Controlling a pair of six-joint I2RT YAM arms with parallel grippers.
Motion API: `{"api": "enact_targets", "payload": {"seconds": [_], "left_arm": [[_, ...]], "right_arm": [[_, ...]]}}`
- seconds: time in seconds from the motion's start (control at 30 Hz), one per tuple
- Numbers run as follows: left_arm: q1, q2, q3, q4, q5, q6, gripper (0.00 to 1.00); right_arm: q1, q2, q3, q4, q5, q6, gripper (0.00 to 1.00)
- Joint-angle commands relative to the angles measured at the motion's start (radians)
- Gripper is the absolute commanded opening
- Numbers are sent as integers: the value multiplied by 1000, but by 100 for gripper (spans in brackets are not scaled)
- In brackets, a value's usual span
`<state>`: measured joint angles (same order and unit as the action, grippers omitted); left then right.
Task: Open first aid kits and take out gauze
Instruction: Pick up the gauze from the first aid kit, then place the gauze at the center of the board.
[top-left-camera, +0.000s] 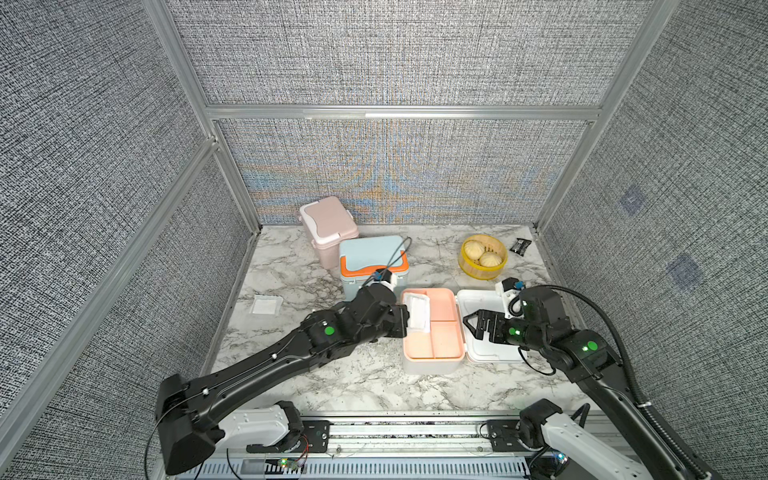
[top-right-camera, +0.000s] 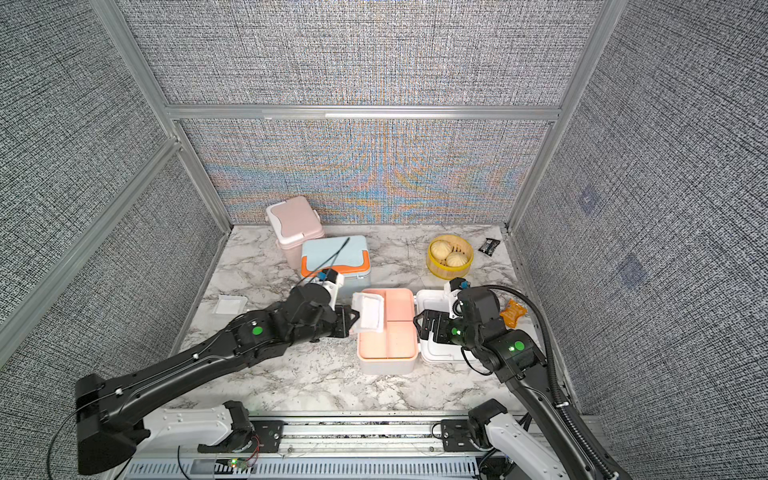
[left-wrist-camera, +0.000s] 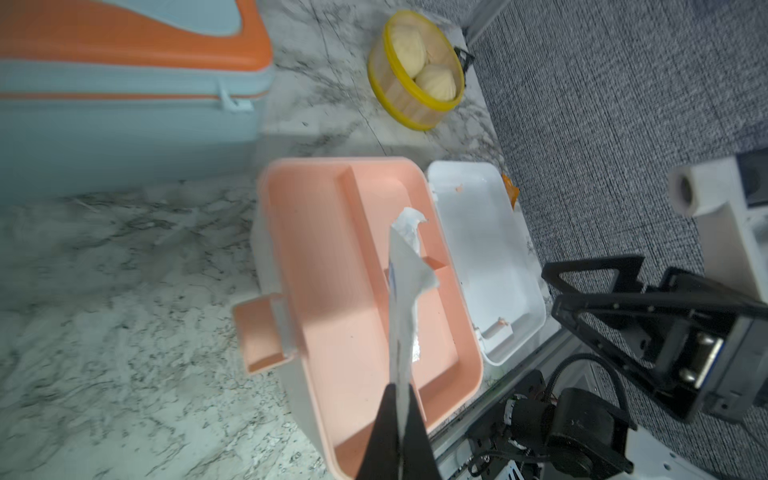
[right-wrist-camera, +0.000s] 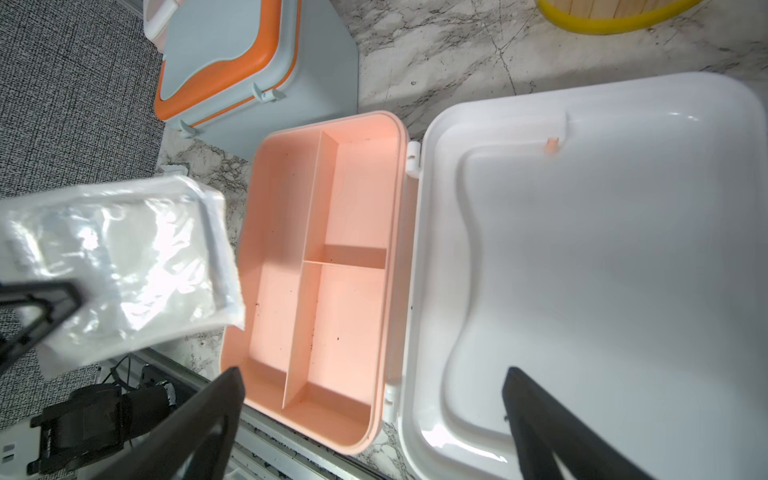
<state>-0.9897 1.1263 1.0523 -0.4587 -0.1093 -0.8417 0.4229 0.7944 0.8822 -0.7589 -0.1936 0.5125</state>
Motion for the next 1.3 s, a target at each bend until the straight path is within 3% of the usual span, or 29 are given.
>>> {"api": "enact_targets", "payload": {"seconds": [0.0, 0.2, 0.33, 0.43, 0.6, 0.77, 1.0, 1.27], "left_arm": [[51, -102, -24, -57, -176, -1, 0], [240, -309, -95, -153, -315, -38, 0], [375, -360, -127, -196, -364, -63, 0], [479, -348, -168, -167, -334, -82, 0], [633, -240, -258, -17, -212, -161, 0], [725, -87, -330, 151, -115, -308, 0], [803, 110, -383, 300, -102, -521, 0], [876, 218, -411, 371, -146, -663, 0]], "right_arm": [[0, 12, 10, 38, -49, -9, 99], [0, 44, 8, 64, -85, 0, 99], [0, 57, 8, 71, -93, 3, 99], [0, 64, 8, 75, -96, 7, 99], [0, 72, 8, 75, -101, 11, 99], [0, 72, 5, 71, -98, 6, 99], [0, 93, 2, 72, -99, -15, 99], [0, 101, 1, 61, -110, -27, 99]]}}
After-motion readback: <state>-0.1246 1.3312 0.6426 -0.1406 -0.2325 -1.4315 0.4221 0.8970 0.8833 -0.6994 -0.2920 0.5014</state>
